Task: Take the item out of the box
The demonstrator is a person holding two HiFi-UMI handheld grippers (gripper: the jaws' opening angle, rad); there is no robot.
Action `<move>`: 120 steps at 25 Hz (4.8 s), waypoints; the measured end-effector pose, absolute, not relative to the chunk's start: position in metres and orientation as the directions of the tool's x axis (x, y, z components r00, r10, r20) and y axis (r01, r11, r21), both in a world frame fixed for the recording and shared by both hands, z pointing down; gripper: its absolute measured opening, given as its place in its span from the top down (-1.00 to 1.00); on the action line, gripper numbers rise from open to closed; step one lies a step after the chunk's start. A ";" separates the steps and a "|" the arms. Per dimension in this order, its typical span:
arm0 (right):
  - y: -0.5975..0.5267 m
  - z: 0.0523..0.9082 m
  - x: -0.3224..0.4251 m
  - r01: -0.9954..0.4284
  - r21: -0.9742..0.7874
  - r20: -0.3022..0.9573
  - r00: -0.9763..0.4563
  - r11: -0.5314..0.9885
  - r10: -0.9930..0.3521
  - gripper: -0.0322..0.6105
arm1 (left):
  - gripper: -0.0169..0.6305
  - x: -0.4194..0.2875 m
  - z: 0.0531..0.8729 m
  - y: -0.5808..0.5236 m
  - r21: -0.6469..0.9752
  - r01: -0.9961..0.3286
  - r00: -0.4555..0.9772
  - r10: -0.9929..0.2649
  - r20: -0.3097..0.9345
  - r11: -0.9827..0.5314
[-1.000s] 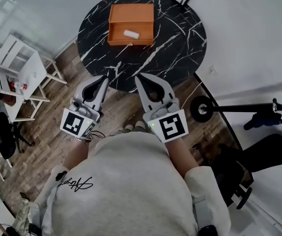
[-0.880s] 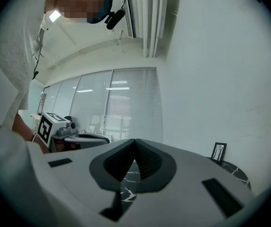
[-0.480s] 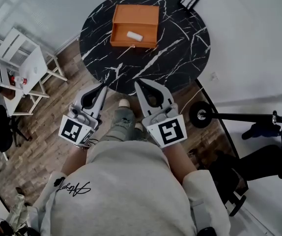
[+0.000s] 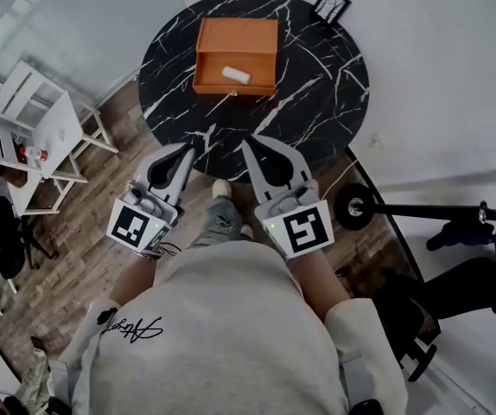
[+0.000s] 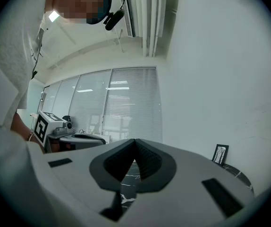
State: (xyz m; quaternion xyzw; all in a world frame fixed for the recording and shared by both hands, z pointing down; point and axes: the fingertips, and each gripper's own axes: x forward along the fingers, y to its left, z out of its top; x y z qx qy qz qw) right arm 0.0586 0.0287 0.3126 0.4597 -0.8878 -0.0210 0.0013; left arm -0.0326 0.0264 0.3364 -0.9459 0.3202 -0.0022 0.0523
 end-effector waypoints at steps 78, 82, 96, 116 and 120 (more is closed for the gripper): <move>-0.193 0.302 0.072 -0.885 0.076 -0.005 -0.460 0.459 -0.888 0.87 | 0.94 0.002 0.324 -0.204 -0.089 -0.459 0.888 -0.457 -0.049 -0.884; -0.194 0.299 0.077 -0.870 0.083 -0.009 -0.488 0.486 -0.873 0.87 | 0.94 0.003 0.322 -0.201 -0.088 -0.492 0.870 -0.489 -0.054 -0.866; -0.191 0.302 0.085 -0.810 0.079 0.004 -0.582 0.581 -0.813 0.87 | 0.94 0.011 0.322 -0.192 -0.088 -0.557 0.831 -0.554 -0.053 -0.826; -0.219 0.344 0.067 -0.695 0.111 0.148 -0.696 0.711 -0.703 0.57 | 0.94 -0.015 0.346 -0.196 -0.052 -0.622 0.783 -0.622 -0.017 -0.781; -0.226 0.357 0.065 -0.674 0.124 0.194 -0.703 0.728 -0.684 0.54 | 0.94 -0.017 0.348 -0.198 -0.047 -0.628 0.778 -0.628 -0.014 -0.777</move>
